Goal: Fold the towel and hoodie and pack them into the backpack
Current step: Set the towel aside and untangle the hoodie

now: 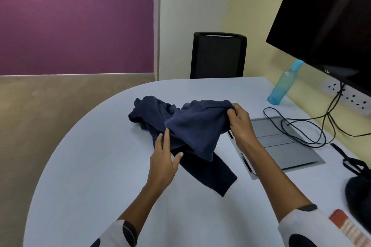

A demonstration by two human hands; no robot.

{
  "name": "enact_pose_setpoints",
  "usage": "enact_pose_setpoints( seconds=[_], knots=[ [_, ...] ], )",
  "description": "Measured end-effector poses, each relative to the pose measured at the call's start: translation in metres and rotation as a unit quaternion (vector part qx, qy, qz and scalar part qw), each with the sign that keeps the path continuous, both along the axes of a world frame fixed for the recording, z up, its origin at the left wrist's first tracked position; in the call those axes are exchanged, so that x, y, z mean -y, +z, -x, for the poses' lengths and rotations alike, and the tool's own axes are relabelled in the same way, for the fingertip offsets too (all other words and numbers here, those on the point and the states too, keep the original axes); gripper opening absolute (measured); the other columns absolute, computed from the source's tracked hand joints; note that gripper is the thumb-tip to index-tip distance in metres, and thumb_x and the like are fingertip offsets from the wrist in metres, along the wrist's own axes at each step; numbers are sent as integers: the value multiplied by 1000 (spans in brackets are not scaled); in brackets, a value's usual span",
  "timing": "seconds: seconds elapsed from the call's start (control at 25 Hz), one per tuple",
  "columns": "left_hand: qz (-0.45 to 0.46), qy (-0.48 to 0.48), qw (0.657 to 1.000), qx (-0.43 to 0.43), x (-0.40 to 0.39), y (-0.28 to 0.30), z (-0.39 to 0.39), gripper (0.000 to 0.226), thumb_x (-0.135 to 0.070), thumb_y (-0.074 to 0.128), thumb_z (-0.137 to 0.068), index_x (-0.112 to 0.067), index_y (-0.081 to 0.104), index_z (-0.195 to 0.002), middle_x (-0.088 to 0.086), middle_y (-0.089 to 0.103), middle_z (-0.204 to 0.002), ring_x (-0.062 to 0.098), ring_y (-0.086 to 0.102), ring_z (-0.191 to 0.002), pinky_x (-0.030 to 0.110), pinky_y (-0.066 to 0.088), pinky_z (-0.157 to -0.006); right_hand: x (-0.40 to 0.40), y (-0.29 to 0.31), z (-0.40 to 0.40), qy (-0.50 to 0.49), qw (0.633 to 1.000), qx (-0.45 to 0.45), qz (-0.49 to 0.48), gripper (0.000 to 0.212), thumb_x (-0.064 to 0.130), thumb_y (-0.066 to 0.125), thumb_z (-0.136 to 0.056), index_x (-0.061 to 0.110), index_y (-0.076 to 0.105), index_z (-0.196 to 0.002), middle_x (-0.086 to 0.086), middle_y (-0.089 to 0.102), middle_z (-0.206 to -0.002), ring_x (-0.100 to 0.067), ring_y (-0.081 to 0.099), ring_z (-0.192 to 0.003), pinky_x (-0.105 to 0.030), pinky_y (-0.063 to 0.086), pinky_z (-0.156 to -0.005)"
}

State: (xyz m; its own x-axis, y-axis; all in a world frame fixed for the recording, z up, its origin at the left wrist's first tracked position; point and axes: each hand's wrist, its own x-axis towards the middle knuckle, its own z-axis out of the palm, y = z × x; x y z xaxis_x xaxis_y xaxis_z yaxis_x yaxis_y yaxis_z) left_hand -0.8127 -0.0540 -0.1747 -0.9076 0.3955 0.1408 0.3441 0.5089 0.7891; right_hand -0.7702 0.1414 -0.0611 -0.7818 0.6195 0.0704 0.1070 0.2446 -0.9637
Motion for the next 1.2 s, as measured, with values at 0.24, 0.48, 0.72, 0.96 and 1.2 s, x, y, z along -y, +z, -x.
enact_pose_setpoints(
  seconds=[0.24, 0.48, 0.72, 0.96, 1.2],
  knots=[
    [-212, 24, 977, 10, 1, 84, -14, 64, -24, 71, -83, -28, 37, -136, -3, 39, -136, 7, 48, -114, 22, 44, -91, 6, 63, -34, 43, 997, -59, -16, 26, 8, 39, -97, 16, 63, -91, -3, 64, -87, -10, 56, -77, -22, 45, -63],
    [-249, -57, 966, -37, 0, 174, -60, 21, -10, 43, -97, -18, 63, -96, -6, 67, -91, -2, 61, -83, 12, 47, -70, -5, 110, -81, 56, 997, -46, -31, 27, 11, 41, -95, 12, 58, -75, -2, 56, -71, -13, 49, -68, -25, 39, -60],
    [-126, -70, 985, -95, -15, 215, -113, 12, -19, 60, -87, -19, 69, -79, -1, 68, -76, 14, 62, -75, 28, 51, -67, -19, 93, -135, 122, 975, 93, -159, 20, 28, 49, -96, 14, 64, -101, 3, 63, -92, -13, 58, -86, -25, 45, -71],
    [-56, -15, 988, -146, -37, 238, -171, 21, -22, 57, -87, -9, 66, -74, 6, 62, -64, 19, 54, -61, 32, 43, -56, 14, 86, -183, 132, 946, -126, -268, 46, 57, 72, -72, 23, 51, -96, 5, 57, -99, -9, 56, -92, -20, 46, -75],
    [-41, 38, 979, -197, -26, 238, -202, 13, -25, 64, -84, -17, 72, -78, 0, 66, -69, 18, 63, -68, 26, 50, -57, 12, 52, -205, 21, 921, -110, -372, 32, 17, 70, -72, 21, 45, -91, 7, 42, -94, -17, 49, -84, -43, 49, -76]
  ],
)
